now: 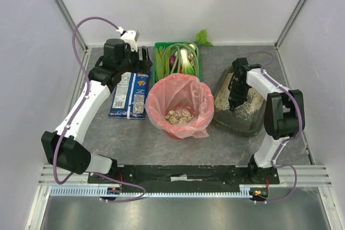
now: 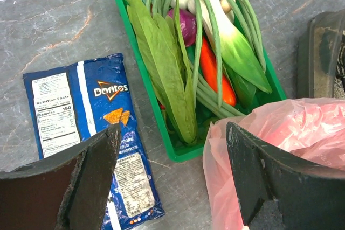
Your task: Clean the litter box
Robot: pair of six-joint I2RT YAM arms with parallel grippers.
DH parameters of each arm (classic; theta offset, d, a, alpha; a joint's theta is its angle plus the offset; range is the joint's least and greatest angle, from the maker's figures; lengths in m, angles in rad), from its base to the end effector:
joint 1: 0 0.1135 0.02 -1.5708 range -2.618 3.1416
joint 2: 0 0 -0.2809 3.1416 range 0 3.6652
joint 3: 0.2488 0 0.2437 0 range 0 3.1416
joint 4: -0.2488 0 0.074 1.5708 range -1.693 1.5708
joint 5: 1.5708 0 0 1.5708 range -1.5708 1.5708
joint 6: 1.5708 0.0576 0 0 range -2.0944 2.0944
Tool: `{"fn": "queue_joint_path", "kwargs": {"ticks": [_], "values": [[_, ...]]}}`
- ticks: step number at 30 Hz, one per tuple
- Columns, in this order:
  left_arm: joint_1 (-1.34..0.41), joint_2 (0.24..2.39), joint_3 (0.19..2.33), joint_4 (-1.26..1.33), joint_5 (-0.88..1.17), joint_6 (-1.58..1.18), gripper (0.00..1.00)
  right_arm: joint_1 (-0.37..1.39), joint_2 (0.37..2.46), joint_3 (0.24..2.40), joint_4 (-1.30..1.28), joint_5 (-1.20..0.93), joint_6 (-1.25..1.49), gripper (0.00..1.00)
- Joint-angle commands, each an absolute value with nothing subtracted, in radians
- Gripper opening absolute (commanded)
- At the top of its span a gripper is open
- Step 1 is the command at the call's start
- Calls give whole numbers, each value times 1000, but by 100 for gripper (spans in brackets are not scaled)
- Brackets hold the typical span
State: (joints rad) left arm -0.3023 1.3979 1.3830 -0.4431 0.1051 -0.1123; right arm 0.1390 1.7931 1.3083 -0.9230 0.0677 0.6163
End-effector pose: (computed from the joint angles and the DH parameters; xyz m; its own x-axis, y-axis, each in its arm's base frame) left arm 0.3099 -0.1030 0.3886 -0.4627 0.0276 -0.8861 0.3362 0.9303 -0.1466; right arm 0.3375 0.0433 0.2008 -0.8711 0.4605 -0.1710 0.4609 0.8866 0.0393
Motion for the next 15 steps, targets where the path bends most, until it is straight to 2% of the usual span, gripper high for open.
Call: {"fn": "queue_joint_path", "kwargs": {"ticks": [1,6,7,9,11,13,15], "values": [[-302,1367,1411,-451,66,-118,85,121,1842,1325,-868,74,614,0],[-301,1367,1414,-454,46,-107,85,121,1882,1330,-847,87,601,0],[-301,1368,1414,-453,46,-107,85,120,1890,1328,-847,92,597,10],[-301,1370,1416,-456,44,-112,85,120,1893,1324,-845,101,592,23],[-299,1379,1417,-460,34,-118,85,121,1890,1312,-842,112,586,41],[-301,1379,1416,-465,3,-152,85,121,1879,1299,-839,126,586,52],[-298,1378,1414,-468,-47,-187,86,121,1870,1295,-838,133,584,57]]}}
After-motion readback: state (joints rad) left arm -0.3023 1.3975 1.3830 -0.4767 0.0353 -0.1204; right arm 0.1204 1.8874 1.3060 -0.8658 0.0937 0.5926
